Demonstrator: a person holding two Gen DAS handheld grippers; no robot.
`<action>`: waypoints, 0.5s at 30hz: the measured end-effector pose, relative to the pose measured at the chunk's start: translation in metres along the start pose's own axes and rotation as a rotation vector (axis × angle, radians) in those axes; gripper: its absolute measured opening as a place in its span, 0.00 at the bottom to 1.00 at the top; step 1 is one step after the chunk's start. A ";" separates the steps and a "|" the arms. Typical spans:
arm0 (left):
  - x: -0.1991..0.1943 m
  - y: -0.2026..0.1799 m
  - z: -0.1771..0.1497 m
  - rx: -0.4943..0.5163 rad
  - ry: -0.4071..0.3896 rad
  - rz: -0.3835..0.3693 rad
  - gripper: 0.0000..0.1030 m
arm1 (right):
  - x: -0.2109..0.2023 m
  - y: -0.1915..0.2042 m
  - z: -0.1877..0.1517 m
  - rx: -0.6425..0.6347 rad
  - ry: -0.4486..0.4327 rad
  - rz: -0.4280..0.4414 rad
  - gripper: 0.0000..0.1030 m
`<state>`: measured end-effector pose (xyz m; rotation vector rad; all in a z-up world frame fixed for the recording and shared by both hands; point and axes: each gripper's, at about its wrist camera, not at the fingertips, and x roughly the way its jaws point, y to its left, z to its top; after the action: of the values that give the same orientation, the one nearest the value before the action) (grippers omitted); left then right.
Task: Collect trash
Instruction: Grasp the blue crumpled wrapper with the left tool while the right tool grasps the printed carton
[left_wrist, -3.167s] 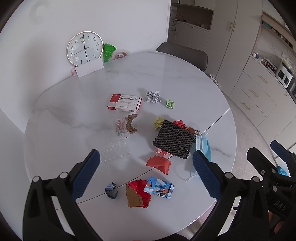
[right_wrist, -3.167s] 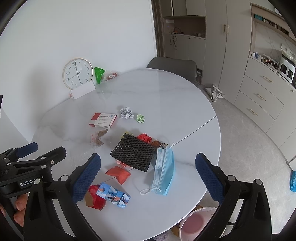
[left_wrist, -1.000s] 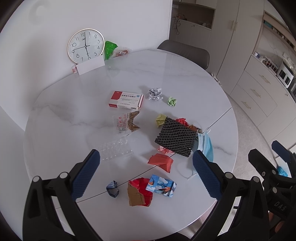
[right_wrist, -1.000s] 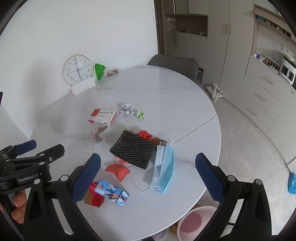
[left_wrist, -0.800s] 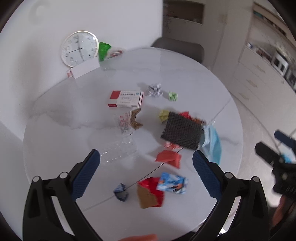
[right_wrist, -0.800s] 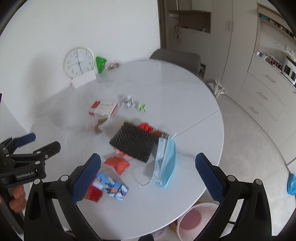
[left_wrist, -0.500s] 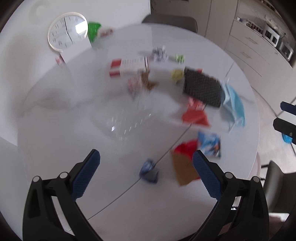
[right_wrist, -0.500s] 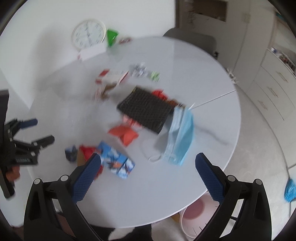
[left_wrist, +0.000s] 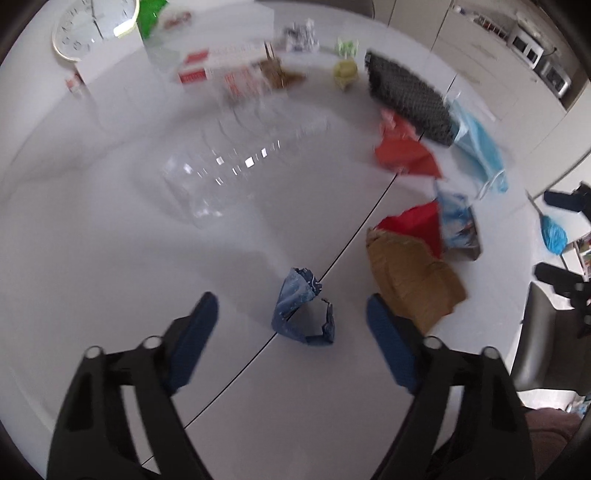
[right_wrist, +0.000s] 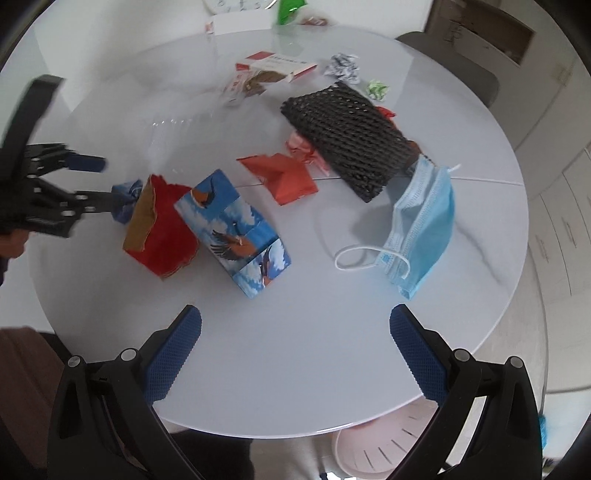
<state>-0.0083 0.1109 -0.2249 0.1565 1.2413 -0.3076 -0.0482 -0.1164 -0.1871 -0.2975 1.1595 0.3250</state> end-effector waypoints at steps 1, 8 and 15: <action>0.006 0.001 0.000 -0.006 0.010 -0.002 0.65 | 0.002 0.001 0.001 -0.020 0.003 0.002 0.98; 0.022 0.011 -0.002 0.005 0.019 -0.031 0.30 | 0.024 0.016 0.023 -0.244 0.040 0.049 0.93; 0.019 0.024 -0.006 0.000 0.021 -0.062 0.27 | 0.062 0.043 0.045 -0.526 0.084 0.018 0.91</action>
<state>-0.0003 0.1327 -0.2457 0.1218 1.2686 -0.3605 -0.0055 -0.0533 -0.2307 -0.7663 1.1464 0.6384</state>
